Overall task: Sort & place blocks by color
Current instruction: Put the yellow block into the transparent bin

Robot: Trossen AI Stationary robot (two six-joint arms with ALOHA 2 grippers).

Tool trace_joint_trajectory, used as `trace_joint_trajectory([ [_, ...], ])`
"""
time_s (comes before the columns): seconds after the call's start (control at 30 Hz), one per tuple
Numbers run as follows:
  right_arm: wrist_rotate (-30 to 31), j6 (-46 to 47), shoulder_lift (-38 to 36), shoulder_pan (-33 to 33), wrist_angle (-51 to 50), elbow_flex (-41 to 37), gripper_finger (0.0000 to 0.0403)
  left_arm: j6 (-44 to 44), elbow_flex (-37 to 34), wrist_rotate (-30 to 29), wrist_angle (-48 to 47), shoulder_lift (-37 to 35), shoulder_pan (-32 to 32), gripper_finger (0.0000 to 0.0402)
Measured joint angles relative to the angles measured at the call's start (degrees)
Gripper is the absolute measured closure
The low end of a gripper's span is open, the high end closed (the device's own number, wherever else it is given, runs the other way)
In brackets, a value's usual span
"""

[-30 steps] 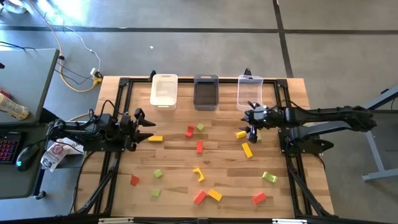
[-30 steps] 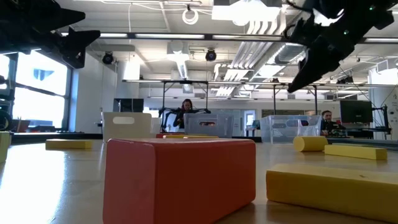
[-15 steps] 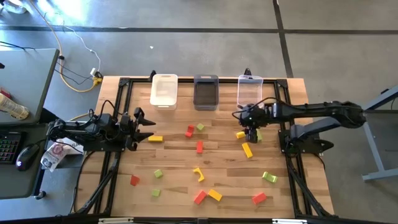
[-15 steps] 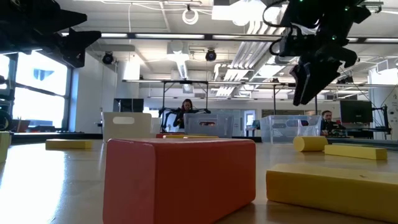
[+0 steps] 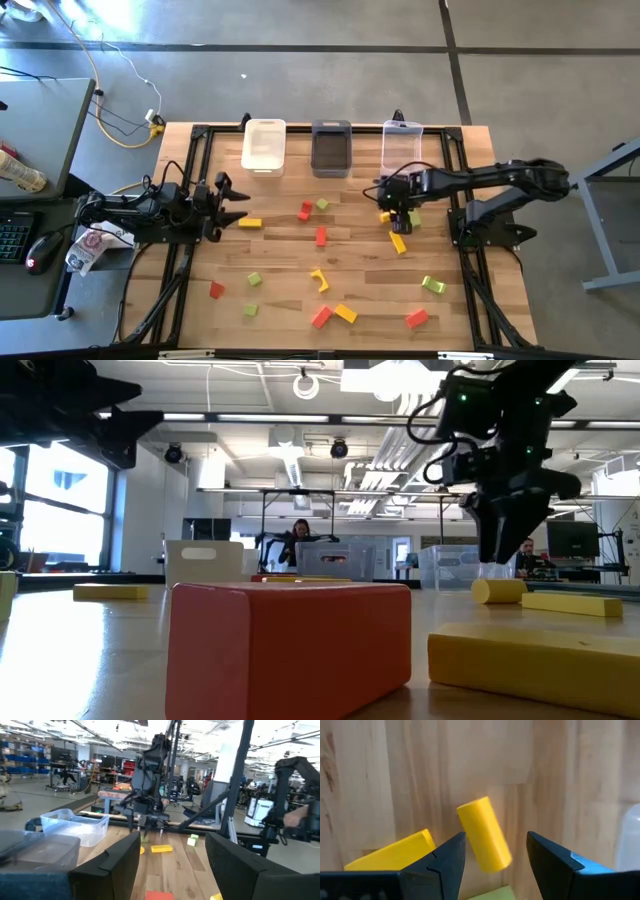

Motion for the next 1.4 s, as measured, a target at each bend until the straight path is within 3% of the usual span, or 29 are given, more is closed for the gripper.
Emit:
trace_joint_trajectory([
  [0.57,-1.39,-2.53,8.73,0.0,2.21,-0.07,0.021,0.0,0.0,-1.78,-0.84,0.02,0.02,0.019],
  [0.97,-0.62,2.63,8.53,0.0,2.09,-0.04,0.0311,0.0,0.01,-4.71,-2.98,0.01,0.02,0.019],
  [1.4,-1.23,8.18,8.46,0.0,1.99,-0.02,0.0315,0.0,0.01,-5.6,-3.9,0.02,0.02,0.019],
])
